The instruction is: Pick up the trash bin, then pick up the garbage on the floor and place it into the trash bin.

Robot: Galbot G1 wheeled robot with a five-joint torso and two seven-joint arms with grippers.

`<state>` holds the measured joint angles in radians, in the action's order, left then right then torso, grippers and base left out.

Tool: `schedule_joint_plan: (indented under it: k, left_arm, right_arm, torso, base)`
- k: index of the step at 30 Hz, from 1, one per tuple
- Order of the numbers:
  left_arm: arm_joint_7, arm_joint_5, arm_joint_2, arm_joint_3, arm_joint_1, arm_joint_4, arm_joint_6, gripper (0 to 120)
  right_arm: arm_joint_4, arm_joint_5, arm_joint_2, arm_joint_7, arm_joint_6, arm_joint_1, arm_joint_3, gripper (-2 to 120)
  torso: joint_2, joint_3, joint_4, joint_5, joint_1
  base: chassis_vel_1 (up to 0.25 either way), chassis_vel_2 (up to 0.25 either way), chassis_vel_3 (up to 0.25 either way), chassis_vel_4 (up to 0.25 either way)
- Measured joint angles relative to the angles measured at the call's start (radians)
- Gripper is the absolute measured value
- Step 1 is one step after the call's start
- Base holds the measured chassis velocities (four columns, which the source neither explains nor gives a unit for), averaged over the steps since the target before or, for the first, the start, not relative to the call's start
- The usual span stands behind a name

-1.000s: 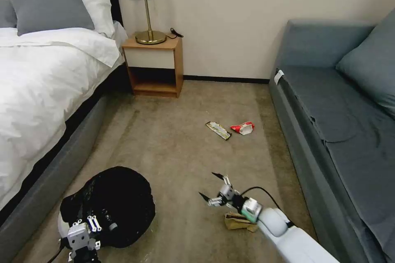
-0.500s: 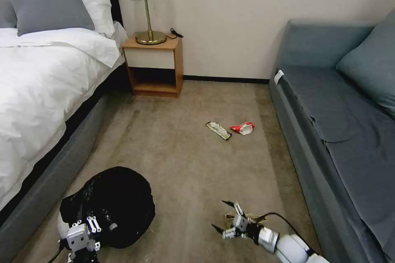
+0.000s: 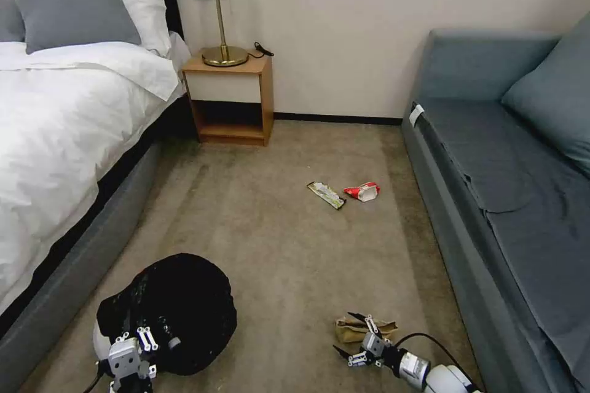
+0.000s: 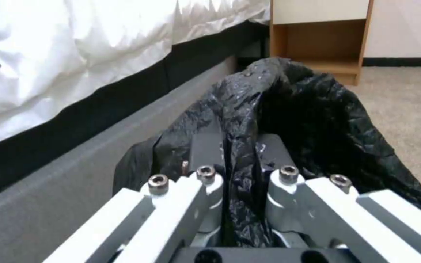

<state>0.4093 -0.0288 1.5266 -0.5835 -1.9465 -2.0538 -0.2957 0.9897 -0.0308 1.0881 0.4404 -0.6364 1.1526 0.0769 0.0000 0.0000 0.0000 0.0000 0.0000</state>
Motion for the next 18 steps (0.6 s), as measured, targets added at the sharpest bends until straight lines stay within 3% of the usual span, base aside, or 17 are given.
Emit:
schedule_joint_plan:
  k: [12, 18]
  left_arm:
    - [0.002, -0.006, -0.002, -0.001, 0.005, 0.009, -0.004, 6]
    - [0.002, 0.007, -0.012, -0.026, 0.009, 0.005, 0.004, 6]
  right_arm:
    - [-0.051, -0.008, 0.014, 0.031, -0.012, -0.035, 0.008, 98]
    - [-0.078, -0.037, 0.02, 0.04, -0.009, -0.057, -0.001, 72]
  torso:
    - [0.0, 0.0, 0.0, 0.0, 0.0]
    - [0.0, 0.0, 0.0, 0.0, 0.0]
  base:
    - [0.0, 0.0, 0.0, 0.0]
    - [0.0, 0.0, 0.0, 0.0]
